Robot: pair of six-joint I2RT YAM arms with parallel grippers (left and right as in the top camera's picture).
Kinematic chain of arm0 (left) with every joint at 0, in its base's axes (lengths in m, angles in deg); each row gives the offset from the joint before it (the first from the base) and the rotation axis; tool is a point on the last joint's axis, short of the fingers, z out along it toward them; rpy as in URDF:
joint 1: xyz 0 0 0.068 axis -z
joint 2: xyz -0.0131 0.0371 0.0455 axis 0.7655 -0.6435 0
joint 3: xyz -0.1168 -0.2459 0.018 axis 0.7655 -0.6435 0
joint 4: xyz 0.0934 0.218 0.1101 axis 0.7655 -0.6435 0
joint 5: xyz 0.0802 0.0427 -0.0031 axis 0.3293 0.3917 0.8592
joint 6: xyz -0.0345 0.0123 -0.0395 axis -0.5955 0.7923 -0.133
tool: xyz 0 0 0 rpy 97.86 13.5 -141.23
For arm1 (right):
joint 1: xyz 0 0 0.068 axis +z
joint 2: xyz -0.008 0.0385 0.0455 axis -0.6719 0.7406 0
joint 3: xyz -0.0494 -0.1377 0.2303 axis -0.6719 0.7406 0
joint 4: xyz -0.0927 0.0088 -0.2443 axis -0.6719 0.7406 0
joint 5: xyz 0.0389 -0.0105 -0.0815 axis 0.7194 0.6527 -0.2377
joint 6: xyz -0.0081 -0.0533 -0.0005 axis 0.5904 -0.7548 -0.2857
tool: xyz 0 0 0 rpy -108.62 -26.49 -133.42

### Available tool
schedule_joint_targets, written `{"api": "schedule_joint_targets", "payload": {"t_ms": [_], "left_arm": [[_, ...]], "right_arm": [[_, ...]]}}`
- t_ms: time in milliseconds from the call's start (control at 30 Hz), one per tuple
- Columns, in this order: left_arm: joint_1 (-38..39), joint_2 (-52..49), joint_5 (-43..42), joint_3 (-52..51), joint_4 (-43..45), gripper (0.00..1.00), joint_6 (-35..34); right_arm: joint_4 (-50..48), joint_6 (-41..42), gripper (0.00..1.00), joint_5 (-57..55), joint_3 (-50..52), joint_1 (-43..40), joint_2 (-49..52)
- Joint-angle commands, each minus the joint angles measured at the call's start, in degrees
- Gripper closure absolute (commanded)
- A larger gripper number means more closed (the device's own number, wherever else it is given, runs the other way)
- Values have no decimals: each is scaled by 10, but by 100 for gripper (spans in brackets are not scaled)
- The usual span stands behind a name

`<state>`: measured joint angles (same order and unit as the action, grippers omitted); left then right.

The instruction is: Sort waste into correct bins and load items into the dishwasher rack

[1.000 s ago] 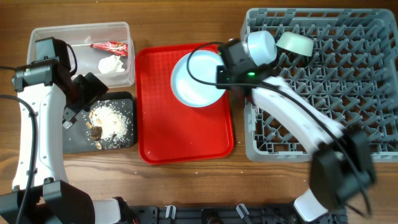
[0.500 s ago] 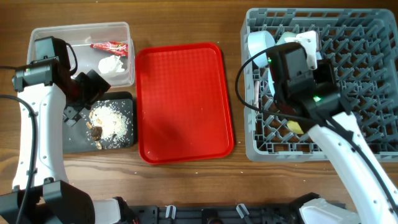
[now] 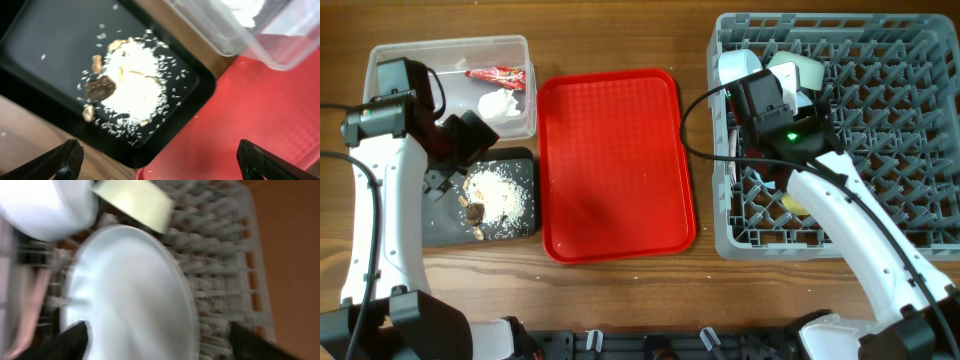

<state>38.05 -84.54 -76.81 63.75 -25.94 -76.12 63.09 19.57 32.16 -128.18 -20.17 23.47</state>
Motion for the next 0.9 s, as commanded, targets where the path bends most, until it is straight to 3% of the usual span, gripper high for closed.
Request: {"api": "schedule_joint_targets", "payload": {"t_ms": [0,100,167,267,367,433,533,633,733,867], "left_arm": [[66,10,-16,2,33,0,60],[135,10,-22,2,66,0,114],[164,10,-22,2,50,0,124],[170,10,-22,-4,-30,0,125],[170,41,-22,-44,-27,0,125],[171,117,-21,-117,16,0,125],[188,329,-22,-269,129,0,125],[194,500,-22,-333,162,0,112],[194,599,-22,-333,159,0,112],[194,621,-22,-333,136,0,112]], "right_arm": [[-37,19,0,216,-9,-48,-82],[-68,-32,0,523,-16,-139,-125],[-33,-28,0,598,-16,-186,-125],[72,-17,0,568,-13,-216,-126],[96,-16,0,546,8,-216,-156],[64,-11,0,537,65,-216,-234],[-15,-15,0,520,181,-216,-396],[5,-16,0,491,217,-216,-493],[19,-15,0,491,217,-216,-503],[19,-16,0,491,217,-216,-496]]}}
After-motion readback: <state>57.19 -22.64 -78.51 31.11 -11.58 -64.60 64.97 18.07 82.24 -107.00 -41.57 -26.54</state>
